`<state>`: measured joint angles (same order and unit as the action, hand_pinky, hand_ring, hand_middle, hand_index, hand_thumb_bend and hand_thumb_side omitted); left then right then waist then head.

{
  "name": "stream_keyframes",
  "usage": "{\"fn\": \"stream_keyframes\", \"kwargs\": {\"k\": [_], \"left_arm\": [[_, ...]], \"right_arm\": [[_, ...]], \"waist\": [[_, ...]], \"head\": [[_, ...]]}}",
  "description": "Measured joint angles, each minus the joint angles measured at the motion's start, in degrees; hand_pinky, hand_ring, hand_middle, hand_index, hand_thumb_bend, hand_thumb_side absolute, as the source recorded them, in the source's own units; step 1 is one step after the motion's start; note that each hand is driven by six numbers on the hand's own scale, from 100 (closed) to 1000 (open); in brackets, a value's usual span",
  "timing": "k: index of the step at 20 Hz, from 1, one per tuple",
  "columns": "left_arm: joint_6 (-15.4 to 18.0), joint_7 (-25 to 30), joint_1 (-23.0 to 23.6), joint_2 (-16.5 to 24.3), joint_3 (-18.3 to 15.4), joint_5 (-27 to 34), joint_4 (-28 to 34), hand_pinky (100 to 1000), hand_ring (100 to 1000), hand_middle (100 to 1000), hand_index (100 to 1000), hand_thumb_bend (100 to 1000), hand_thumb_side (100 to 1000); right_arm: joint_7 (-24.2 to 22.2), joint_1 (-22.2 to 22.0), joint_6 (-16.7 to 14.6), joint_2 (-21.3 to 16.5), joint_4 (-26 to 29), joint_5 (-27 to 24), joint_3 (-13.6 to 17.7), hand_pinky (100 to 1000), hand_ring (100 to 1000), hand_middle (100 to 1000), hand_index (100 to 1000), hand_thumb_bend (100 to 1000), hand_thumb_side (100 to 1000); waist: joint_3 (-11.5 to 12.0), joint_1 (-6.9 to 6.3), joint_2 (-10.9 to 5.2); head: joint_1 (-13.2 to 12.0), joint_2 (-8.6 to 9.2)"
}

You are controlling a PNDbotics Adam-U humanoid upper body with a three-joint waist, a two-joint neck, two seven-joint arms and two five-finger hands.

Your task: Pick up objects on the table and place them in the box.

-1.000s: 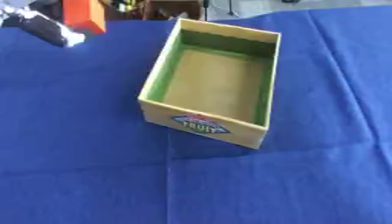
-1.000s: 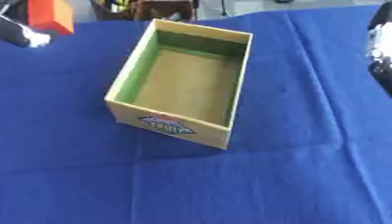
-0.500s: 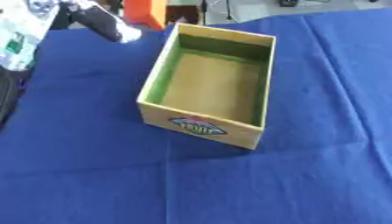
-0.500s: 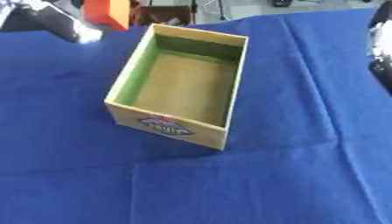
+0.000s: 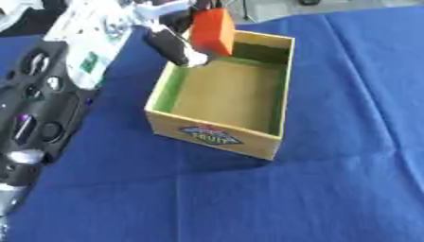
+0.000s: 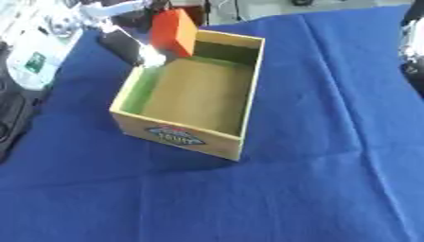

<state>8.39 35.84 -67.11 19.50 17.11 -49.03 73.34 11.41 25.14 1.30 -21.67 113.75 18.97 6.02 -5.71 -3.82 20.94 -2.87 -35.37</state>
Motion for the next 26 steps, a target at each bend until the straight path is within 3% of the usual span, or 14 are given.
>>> {"fn": "stream_keyframes", "kwargs": {"k": [4, 10, 13, 15, 17, 19, 23, 25, 26], "left_arm": [[-0.9, -1.8, 0.0, -3.0, 0.6, -5.1, -2.8, 268, 440, 318, 477, 100, 458], [-1.6, -5.0, 0.6, -6.5, 1.5, -18.8, -5.6, 309, 456, 328, 494, 100, 449], [-1.1, -5.7, 1.1, -7.2, 1.7, -22.2, -7.2, 320, 464, 337, 509, 100, 451], [-0.9, -5.9, 1.1, -7.5, 1.7, -23.2, -7.9, 351, 487, 369, 568, 100, 460], [-0.5, -5.7, 1.1, -7.7, 1.8, -23.9, -8.3, 382, 518, 424, 640, 100, 481], [0.0, -4.9, 1.1, -7.9, 1.9, -24.4, -8.6, 448, 587, 524, 787, 100, 515], [1.4, -2.1, 1.3, -8.0, 2.5, -24.7, -8.6, 556, 688, 641, 875, 122, 594], [2.0, -0.3, 1.4, -8.0, 2.8, -24.7, -8.5, 617, 780, 769, 932, 232, 660], [2.3, 0.5, 1.4, -8.0, 2.8, -24.8, -8.5, 712, 854, 851, 982, 367, 754]], "right_arm": [[0.5, 0.3, 0.1, 0.3, 0.0, 0.0, 0.3, 757, 649, 593, 774, 100, 576], [0.7, 1.1, 0.2, 0.8, 0.0, -0.4, 0.3, 757, 649, 592, 775, 100, 570], [0.7, 1.1, 0.2, 1.1, 0.0, -0.5, 0.3, 757, 649, 592, 775, 100, 570], [0.7, 1.1, 0.2, 1.3, 0.0, -0.5, 0.3, 757, 649, 592, 775, 100, 569], [0.7, 1.1, 0.2, 1.3, 0.0, -0.5, 0.3, 757, 649, 592, 775, 100, 569], [0.7, 1.1, 0.2, 1.3, 0.0, -0.5, 0.3, 757, 649, 591, 775, 100, 568], [0.7, 1.1, 0.3, 1.4, 0.0, -0.5, 0.3, 757, 649, 591, 776, 100, 568], [0.8, 1.1, 0.3, 1.4, 0.0, -0.5, 0.3, 757, 649, 591, 776, 100, 567], [0.8, 1.1, 0.4, 1.5, 0.0, -0.5, 0.3, 757, 649, 591, 776, 100, 568]], "waist": [[-0.3, 0.03, 0.29], [-1.0, 0.07, 0.6], [-1.0, 0.07, 0.7], [-1.0, 0.07, 0.84], [-1.1, 0.07, 0.99], [-1.2, 0.07, 1.01], [-1.3, 0.07, 1.06], [-1.3, 0.07, 1.06], [-1.3, 0.07, 1.06]], "head": [[0.0, 0.24], [-0.2, 0.67], [-0.3, 0.89], [-0.4, 1.06], [-0.4, 1.23], [-0.5, 1.24], [-0.4, 1.31], [-0.3, 1.32], [-0.3, 1.32]]}}
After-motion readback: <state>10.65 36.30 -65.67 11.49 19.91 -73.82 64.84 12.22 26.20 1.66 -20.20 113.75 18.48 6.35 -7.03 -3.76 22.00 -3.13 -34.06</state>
